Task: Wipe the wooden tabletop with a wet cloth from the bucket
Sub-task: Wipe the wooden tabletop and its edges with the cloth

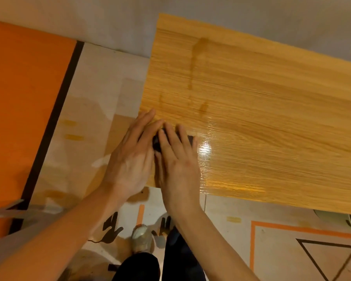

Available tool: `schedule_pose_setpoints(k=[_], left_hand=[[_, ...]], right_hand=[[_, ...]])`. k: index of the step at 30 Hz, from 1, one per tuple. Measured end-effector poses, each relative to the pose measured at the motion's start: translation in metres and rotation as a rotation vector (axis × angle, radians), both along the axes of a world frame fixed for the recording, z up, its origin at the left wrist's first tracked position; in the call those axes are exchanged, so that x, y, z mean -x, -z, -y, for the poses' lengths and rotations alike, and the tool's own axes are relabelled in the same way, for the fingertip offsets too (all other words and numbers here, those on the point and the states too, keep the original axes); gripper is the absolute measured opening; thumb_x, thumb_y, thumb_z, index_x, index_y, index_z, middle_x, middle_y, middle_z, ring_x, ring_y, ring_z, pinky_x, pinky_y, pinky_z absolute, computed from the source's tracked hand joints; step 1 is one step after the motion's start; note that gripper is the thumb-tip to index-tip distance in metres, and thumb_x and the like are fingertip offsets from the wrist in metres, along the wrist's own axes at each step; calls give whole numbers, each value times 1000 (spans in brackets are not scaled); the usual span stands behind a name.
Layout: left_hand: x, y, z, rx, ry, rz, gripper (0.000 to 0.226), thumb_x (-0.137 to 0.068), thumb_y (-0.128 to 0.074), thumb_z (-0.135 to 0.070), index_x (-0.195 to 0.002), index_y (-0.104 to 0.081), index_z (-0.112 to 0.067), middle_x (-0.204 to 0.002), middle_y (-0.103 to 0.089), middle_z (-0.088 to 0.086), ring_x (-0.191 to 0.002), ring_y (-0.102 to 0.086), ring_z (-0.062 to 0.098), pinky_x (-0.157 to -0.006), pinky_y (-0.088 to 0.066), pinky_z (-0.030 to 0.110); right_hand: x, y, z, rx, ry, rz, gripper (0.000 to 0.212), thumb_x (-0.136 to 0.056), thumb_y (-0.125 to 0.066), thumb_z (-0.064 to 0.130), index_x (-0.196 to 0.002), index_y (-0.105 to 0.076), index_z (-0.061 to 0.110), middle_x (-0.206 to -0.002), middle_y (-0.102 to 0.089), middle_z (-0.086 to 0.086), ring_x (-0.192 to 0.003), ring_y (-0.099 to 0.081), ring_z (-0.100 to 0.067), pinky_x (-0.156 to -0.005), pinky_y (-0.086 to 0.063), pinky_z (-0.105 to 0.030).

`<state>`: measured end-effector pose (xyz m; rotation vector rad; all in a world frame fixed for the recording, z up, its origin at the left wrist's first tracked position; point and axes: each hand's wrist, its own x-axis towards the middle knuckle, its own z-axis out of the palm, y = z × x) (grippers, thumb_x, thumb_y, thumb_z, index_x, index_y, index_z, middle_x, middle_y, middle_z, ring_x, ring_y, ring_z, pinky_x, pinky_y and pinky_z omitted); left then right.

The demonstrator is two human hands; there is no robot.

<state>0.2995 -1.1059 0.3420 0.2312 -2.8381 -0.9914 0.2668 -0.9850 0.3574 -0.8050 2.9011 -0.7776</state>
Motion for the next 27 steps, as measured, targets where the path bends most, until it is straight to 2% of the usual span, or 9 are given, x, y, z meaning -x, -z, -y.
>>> schedule_pose_setpoints(k=[2,4,8,11,16,18,20,24,27], left_hand=[[-1,-2,1,27,14,-7,49,-103,-32,-15,-152,-40,-13,-165,-26,3,-154,-21,17,-123,-22,27],[-2,-5,1,-17,30,-24,48,-103,-33,-10,-151,-42,-10,-164,-27,5,-155,-21,19,-123,-19,20],[-2,-5,-1,-72,-12,-30,50,-102,-35,-10,-151,-43,-12,-164,-28,2,-155,-21,17,-122,-20,17],[-2,-8,-3,-43,-32,1,51,-101,-35,-9,-151,-43,-13,-165,-27,0,-155,-19,15,-121,-20,15],[1,-8,-2,22,-32,70,55,-98,-36,-13,-152,-39,-15,-164,-22,-10,-154,-16,8,-121,-14,12],[2,-11,-2,33,-42,83,55,-98,-38,-17,-153,-38,-17,-165,-22,-11,-154,-19,8,-120,-15,10],[10,-16,-3,14,-65,62,52,-101,-39,-22,-153,-39,-18,-165,-26,-7,-154,-21,10,-120,-16,12],[52,-25,-1,-23,-170,-3,48,-104,-40,-16,-152,-40,-14,-164,-30,-1,-154,-21,10,-127,-14,27],[83,-19,1,-34,-249,-11,48,-104,-37,-13,-152,-41,-9,-163,-31,3,-154,-22,13,-127,-17,40]], right_hand=[[11,-2,-18,-36,-122,5,44,-102,-39,30,-142,-46,13,-152,-39,-2,-147,-23,-21,-123,-9,-39],[29,-8,-59,-50,-126,15,44,-101,-40,30,-142,-47,14,-152,-38,0,-147,-21,-18,-122,-12,-41],[80,-17,-134,-33,222,89,42,-102,-44,23,-142,-46,12,-155,-33,0,-148,-14,-16,-121,-8,-49],[79,-13,-111,9,341,59,41,-102,-44,18,-142,-46,9,-154,-32,-1,-147,-13,-16,-122,-2,-46],[52,-1,-12,3,-94,20,43,-100,-39,24,-139,-49,8,-151,-41,-7,-144,-26,-26,-121,-11,-44],[67,-4,-24,-47,-257,3,44,-101,-36,28,-140,-48,11,-152,-39,-4,-145,-25,-23,-121,-10,-42],[94,-12,-64,-84,-295,29,44,-102,-36,29,-143,-45,15,-154,-34,2,-147,-19,-18,-122,-8,-39],[151,-23,-142,-59,53,106,46,-100,-38,28,-144,-44,15,-155,-32,2,-149,-14,-15,-122,-7,-46],[151,-17,-129,4,264,130,46,-100,-37,24,-143,-44,11,-155,-31,0,-148,-14,-19,-122,-2,-43]])
